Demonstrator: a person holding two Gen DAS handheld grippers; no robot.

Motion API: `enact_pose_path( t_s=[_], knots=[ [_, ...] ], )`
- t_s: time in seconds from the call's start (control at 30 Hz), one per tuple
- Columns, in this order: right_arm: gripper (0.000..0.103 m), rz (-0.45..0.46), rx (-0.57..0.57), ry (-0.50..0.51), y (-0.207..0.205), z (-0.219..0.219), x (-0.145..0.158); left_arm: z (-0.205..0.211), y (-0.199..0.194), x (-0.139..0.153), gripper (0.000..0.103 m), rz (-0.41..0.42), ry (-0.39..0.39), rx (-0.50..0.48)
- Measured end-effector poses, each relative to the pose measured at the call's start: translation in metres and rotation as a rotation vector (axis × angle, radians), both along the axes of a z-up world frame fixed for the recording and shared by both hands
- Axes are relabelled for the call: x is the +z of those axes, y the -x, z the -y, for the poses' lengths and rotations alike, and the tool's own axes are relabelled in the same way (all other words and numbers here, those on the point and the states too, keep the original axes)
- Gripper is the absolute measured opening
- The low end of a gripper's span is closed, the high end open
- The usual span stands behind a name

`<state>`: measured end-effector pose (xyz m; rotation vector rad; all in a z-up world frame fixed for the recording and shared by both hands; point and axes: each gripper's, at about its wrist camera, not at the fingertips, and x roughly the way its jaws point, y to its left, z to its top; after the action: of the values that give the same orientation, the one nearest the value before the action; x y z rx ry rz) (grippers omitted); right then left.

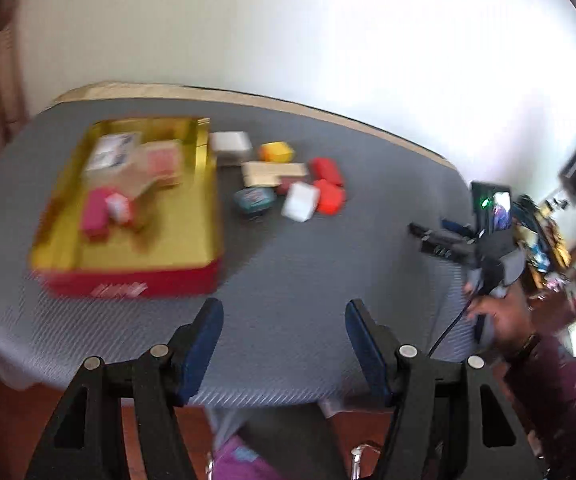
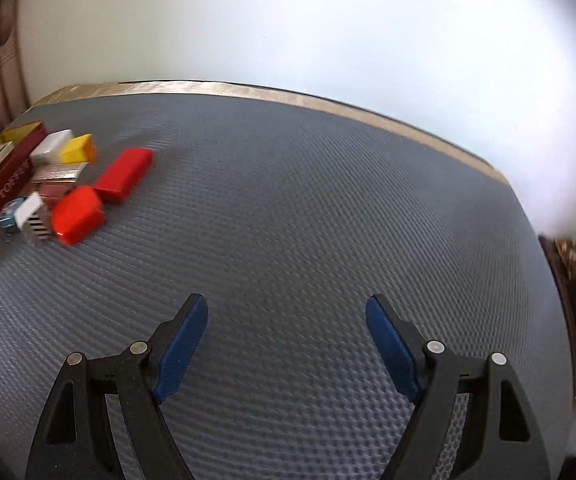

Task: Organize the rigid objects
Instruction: 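Grasp the white square block with the left gripper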

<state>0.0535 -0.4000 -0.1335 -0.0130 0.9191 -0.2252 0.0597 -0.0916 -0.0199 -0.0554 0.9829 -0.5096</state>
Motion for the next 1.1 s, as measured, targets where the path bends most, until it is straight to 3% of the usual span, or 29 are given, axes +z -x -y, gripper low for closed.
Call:
enact_pose_path(
  t_s=[0.3, 0.47, 0.9, 0.93, 1.1],
  knots=[
    [0.081, 0.011, 0.018, -0.113, 0.002, 0.016, -0.007, 0.084, -0.09, -0.015, 0.065, -0.068, -0.044, -0.113],
    [0.084, 0.034, 0.033, -0.16, 0.005, 0.022, -0.006, 0.11, -0.126, -0.035, 0.065, -0.09, -0.105, -0.121],
    [0.086, 0.047, 0.038, -0.205, 0.006, 0.025, -0.002, 0.129, -0.155, -0.067, 0.064, -0.097, -0.203, -0.149],
    [0.087, 0.047, 0.037, -0.205, 0.006, 0.025, -0.002, 0.129, -0.156, -0.069, 0.063, -0.094, -0.203, -0.153],
    [0.088, 0.042, 0.038, -0.205, 0.004, 0.025, -0.003, 0.137, -0.159, -0.081, 0.032, -0.129, -0.222, -0.189]
  ],
)
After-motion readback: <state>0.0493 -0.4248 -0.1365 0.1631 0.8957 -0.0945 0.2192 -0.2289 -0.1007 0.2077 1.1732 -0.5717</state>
